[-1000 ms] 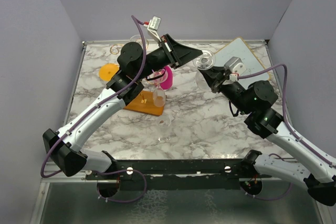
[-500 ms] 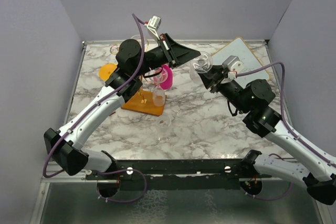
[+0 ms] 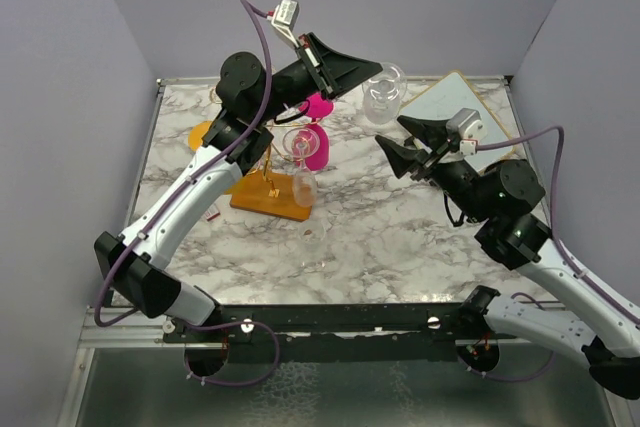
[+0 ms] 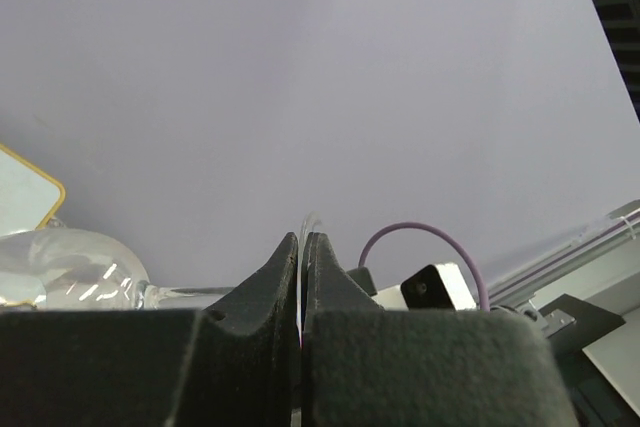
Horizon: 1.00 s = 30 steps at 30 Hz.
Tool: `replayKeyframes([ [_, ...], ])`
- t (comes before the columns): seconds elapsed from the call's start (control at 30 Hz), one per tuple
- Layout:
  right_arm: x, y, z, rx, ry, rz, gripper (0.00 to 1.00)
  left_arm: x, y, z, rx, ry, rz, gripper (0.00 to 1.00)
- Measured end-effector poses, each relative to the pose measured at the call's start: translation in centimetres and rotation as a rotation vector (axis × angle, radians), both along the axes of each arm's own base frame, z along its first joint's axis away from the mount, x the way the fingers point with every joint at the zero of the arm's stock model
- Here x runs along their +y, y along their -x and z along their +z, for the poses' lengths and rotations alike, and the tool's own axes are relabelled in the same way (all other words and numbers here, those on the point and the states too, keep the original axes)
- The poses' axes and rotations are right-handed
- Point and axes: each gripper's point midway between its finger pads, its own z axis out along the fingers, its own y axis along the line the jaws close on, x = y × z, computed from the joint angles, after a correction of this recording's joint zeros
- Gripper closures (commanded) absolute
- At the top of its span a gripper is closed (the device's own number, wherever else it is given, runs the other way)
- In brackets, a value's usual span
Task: Place the wine glass upside down on the wine glass rack
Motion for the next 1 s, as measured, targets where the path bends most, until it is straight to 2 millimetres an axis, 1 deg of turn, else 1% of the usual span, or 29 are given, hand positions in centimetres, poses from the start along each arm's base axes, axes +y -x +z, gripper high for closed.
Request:
replayKeyframes([
  [0.2,-0.9,1.0,0.7,-0.002,-0.025,0.004,0.46,0.2,-1.7,2.3,-0.043,0.032,0.026,1.0],
  [0.37,-1.7,1.8,1.3,-0.004,-0.05,0.007,0.46,0.9,-3.2,4.2,-0.084,0.058,0.057,1.0],
  [0.5,-2.4,2.3,1.6,-0.004,-0.067,0.001,0.46,2.0,-4.6,6.0,-0.128,0.08,0.09,1.0],
  [0.63,-3.0,2.6,1.9,-0.003,-0.081,-0.01,0.46,3.4,-6.1,7.8,-0.174,0.099,0.13,1.0],
  [0.73,-3.3,2.8,2.0,-0.003,-0.094,-0.016,0.46,5.0,-7.4,9.3,-0.211,0.113,0.17,1.0],
  [0.8,-3.6,2.8,2.1,0.0,-0.101,-0.023,0.46,6.5,-8.3,10.4,-0.238,0.121,0.205,1.0],
  [0.9,-3.9,2.9,2.2,0.002,-0.112,-0.028,0.46,9.4,-9.8,12.0,-0.283,0.136,0.272,1.0],
  [1.0,-4.1,3.1,2.4,0.002,-0.122,-0.03,0.46,12.1,-11.1,12.9,-0.301,0.144,0.333,1.0],
])
